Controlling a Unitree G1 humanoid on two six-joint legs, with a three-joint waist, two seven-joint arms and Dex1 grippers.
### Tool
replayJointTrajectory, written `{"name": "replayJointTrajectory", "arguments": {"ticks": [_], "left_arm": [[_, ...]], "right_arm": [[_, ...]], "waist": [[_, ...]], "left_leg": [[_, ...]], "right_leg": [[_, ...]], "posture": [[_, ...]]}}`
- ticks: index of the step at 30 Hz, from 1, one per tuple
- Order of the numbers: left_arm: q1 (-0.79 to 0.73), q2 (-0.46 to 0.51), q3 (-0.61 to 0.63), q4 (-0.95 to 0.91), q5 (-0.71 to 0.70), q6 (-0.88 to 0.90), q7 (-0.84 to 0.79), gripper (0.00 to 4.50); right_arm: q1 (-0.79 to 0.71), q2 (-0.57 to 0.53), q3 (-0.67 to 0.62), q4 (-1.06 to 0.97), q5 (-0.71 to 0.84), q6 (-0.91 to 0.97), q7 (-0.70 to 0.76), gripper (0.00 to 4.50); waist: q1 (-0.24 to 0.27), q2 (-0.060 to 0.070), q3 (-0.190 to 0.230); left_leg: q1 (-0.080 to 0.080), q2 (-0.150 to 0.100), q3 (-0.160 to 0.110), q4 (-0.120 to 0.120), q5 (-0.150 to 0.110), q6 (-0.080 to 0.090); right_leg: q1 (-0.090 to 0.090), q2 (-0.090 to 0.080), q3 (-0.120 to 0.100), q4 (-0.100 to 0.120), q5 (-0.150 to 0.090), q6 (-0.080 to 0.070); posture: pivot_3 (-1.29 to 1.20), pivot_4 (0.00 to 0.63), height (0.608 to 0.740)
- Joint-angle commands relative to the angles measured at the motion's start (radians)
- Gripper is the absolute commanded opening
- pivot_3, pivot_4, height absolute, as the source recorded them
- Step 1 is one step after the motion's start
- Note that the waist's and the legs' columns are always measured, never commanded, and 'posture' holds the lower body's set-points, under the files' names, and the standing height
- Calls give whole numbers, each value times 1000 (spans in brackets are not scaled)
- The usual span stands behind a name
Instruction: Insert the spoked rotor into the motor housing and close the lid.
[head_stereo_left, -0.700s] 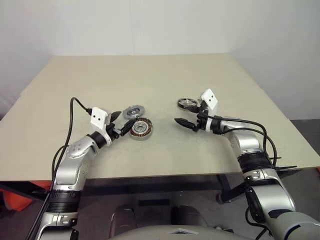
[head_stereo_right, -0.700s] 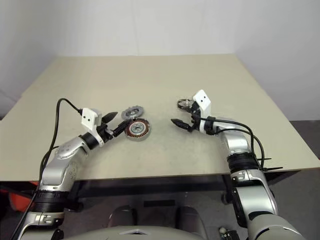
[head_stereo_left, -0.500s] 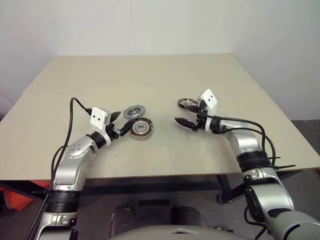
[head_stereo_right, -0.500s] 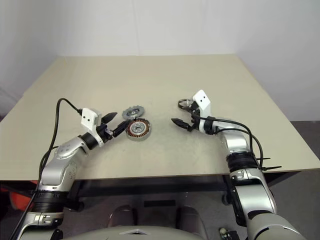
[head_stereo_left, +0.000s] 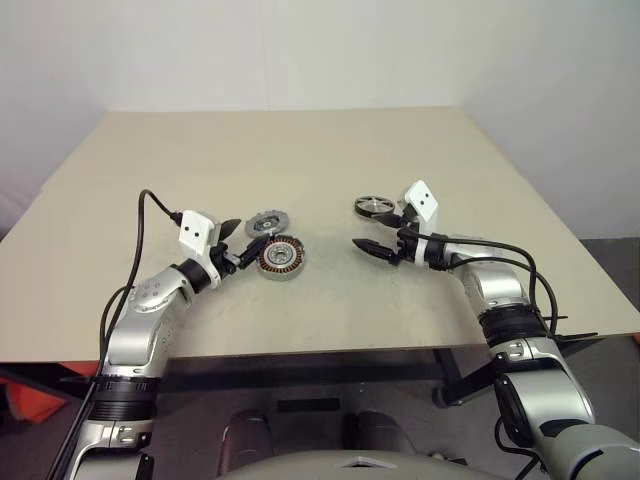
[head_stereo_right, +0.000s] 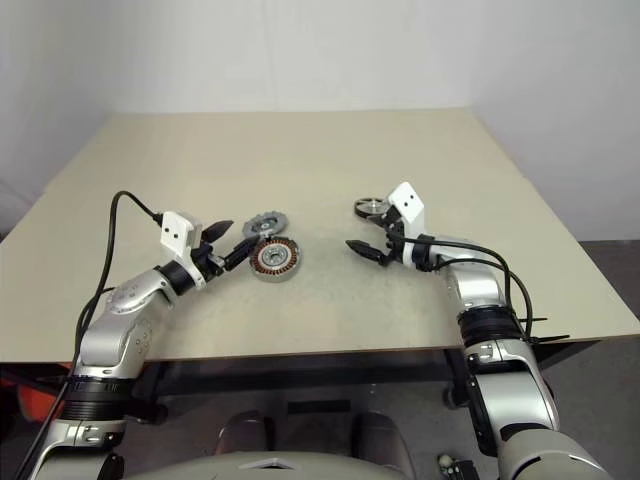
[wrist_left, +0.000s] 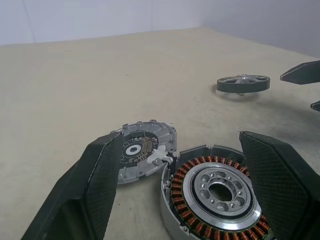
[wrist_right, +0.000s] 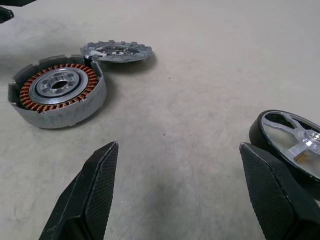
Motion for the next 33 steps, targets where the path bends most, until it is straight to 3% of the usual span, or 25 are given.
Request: {"name": "replayJointTrajectory", "arguments": {"ticks": [1,19,33], "left_arm": [[-16,12,18,-35,-15,-1,-5,3915],[-13,80,-15,-34,9,6,-66,3915],[-113,164,-180,45,131,-55,-245,3915]], "right_arm": [[-20,-3,4,-38,-2,-18,-1,4375],[-1,-60,22,-90,-8,-7,61,4375],[36,-104,51,-133,-32,3,84,4375]], "waist": [[0,0,0],[1,0,0],[1,0,0]], "left_leg": [[0,0,0,0,0,0],[0,0,0,0,0,0],[0,0,0,0,0,0]], "right_leg": [[0,0,0,0,0,0],[0,0,0,0,0,0],[0,0,0,0,0,0]], "posture": [[0,0,740],[0,0,740],[0,0,740]]}}
